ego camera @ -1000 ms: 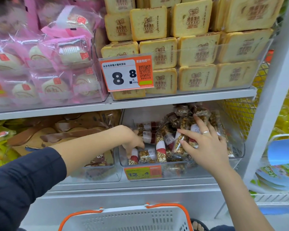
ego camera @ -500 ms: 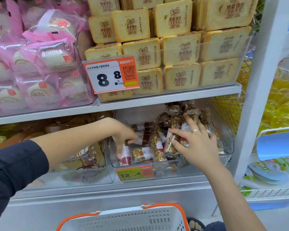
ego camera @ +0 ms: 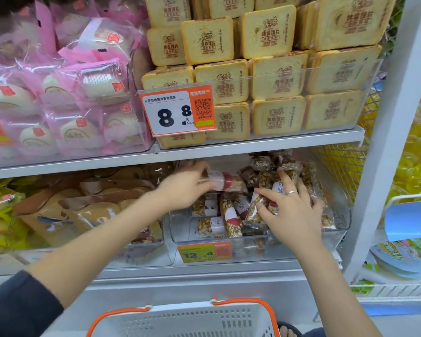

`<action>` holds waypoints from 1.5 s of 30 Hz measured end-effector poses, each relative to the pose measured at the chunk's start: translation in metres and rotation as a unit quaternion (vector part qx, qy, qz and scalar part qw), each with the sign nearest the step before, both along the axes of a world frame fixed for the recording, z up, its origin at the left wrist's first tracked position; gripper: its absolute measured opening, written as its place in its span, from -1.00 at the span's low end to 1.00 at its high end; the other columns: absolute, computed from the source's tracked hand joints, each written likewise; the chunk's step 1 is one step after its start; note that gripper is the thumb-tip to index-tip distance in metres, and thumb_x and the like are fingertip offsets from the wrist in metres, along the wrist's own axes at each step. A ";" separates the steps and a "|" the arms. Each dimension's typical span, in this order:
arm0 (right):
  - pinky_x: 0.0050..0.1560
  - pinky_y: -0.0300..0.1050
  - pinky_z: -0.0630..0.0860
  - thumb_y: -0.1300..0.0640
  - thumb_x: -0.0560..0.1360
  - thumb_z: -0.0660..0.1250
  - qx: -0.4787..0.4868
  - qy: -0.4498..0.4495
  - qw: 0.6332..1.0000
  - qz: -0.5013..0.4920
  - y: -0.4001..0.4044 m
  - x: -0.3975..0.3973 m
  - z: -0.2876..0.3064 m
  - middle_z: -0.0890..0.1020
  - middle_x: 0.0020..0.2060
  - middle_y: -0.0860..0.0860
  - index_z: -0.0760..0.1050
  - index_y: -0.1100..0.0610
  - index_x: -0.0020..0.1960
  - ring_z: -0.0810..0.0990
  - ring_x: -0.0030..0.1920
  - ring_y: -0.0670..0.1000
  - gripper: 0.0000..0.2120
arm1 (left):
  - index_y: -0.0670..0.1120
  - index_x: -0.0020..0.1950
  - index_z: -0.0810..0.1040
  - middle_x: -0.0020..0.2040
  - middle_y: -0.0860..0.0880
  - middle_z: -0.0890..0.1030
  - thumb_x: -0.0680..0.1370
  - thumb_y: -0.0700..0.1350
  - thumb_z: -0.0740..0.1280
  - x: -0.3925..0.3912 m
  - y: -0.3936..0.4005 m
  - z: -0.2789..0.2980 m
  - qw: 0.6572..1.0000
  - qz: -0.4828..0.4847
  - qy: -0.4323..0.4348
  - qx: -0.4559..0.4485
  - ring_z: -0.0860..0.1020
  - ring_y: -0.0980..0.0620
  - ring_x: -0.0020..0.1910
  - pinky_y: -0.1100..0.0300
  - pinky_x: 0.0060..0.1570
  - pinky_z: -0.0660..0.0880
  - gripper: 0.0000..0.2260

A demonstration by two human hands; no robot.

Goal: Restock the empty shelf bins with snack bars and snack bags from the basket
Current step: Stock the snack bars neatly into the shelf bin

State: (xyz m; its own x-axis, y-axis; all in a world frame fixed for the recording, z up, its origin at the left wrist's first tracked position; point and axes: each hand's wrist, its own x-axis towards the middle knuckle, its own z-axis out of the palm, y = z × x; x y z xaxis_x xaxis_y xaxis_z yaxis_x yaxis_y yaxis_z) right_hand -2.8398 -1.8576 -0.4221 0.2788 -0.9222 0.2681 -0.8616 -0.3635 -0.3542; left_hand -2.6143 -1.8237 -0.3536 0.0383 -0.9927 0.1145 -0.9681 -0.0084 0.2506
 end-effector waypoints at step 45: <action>0.22 0.41 -0.47 -0.10 0.36 0.38 -0.080 0.186 0.979 0.018 -0.027 0.047 -0.002 0.09 0.54 -0.02 0.21 -0.15 0.40 -0.13 0.54 0.14 -0.33 | -0.15 0.55 -0.12 0.56 -0.12 -0.13 0.52 0.16 0.29 -0.023 -0.024 -0.096 0.967 0.051 -0.055 0.242 -0.13 -0.18 0.53 -0.08 0.47 0.07 -0.17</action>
State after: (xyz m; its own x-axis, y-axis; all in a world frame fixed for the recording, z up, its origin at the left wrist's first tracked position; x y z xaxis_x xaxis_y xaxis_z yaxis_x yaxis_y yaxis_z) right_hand -2.7925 -1.8850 -0.4243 0.4163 -0.8645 0.2815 -0.9057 -0.4215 0.0448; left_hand -2.6370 -1.8475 -0.4497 0.1520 -0.9227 -0.3542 -0.9767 -0.1952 0.0894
